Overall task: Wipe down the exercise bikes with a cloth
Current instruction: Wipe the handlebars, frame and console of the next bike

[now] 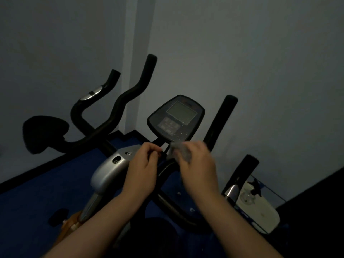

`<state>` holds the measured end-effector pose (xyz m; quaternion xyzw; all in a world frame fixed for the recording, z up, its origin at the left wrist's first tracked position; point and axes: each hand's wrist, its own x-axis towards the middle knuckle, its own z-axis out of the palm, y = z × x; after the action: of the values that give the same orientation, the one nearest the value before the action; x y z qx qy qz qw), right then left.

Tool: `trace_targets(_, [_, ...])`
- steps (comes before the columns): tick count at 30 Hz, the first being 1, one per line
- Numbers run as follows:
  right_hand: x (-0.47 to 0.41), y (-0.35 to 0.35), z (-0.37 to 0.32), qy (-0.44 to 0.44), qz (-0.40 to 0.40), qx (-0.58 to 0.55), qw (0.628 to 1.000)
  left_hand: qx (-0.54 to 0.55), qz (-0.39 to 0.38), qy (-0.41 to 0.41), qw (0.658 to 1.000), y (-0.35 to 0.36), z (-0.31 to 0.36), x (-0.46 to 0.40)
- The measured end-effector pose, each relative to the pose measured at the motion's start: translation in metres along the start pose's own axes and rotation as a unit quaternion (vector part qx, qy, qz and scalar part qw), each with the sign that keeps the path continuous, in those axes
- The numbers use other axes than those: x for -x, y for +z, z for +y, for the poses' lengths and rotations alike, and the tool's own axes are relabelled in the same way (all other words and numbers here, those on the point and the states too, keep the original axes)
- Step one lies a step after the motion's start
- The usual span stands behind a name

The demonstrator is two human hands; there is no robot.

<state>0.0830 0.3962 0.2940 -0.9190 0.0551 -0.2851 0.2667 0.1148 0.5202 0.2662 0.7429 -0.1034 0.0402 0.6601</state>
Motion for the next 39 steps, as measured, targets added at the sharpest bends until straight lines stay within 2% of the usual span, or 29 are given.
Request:
trace_targets(3, [-0.012,-0.010,0.015,0.056,0.098,0.095,0.989,0.003,0.006,0.000,1.000,-0.002,-0.003,0.003])
trace_targets(5, [0.008,0.009,0.002,0.040,0.112,0.108,0.987,0.007,-0.004,0.008,1.000,-0.003,-0.003,0.005])
trace_targets(7, [0.031,0.028,-0.019,-0.034,0.053,0.078,0.995,0.017,-0.015,0.012,1.000,-0.004,-0.005,0.005])
trace_targets(9, [0.029,0.020,-0.020,-0.107,-0.043,0.055,0.992,0.046,-0.008,0.005,0.999,-0.004,-0.006,0.005])
trace_targets(10, [0.019,0.011,-0.013,-0.123,-0.061,0.064,0.988,0.055,0.001,0.002,0.998,-0.005,-0.007,0.005])
trace_targets(11, [0.007,0.001,-0.004,-0.111,-0.043,0.082,0.989,0.054,0.007,-0.001,0.999,-0.005,-0.007,0.004])
trace_targets(14, [-0.005,-0.007,0.012,0.028,0.108,0.093,0.989,0.017,-0.003,-0.010,1.000,-0.003,-0.007,0.004])
trace_targets(16, [0.014,0.013,0.003,0.028,0.106,0.097,0.989,0.007,-0.011,-0.008,1.000,-0.003,-0.007,0.004])
trace_targets(18, [0.031,0.021,-0.005,-0.014,0.057,0.059,0.997,0.011,-0.015,-0.006,1.000,-0.004,-0.008,0.002])
trace_targets(20, [0.025,0.001,-0.007,-0.017,0.013,0.012,1.000,0.009,-0.023,-0.012,1.000,-0.004,-0.009,0.002])
trace_targets(21, [0.015,-0.012,-0.005,-0.019,0.022,0.006,1.000,0.005,-0.027,-0.013,1.000,-0.003,-0.008,0.001])
trace_targets(25, [-0.044,-0.040,0.012,0.042,0.162,-0.013,0.986,-0.033,-0.057,0.014,0.998,0.011,0.004,-0.010])
trace_targets(28, [-0.049,-0.020,0.023,0.119,0.165,0.063,0.977,-0.053,-0.065,0.048,0.995,0.033,0.019,-0.024])
trace_targets(32, [-0.011,-0.012,0.024,0.133,0.157,-0.044,0.978,-0.114,-0.080,0.021,0.990,0.047,0.019,-0.032])
trace_targets(34, [-0.021,-0.023,0.026,0.130,0.145,-0.054,0.979,-0.150,-0.093,0.016,0.984,0.047,0.017,-0.031])
trace_targets(37, [-0.055,-0.027,0.028,0.133,0.213,-0.062,0.966,-0.208,-0.112,0.027,0.971,0.047,0.020,-0.027])
trace_targets(39, [-0.054,-0.015,0.026,0.134,0.222,-0.049,0.964,-0.230,-0.110,0.031,0.966,0.047,0.021,-0.025])
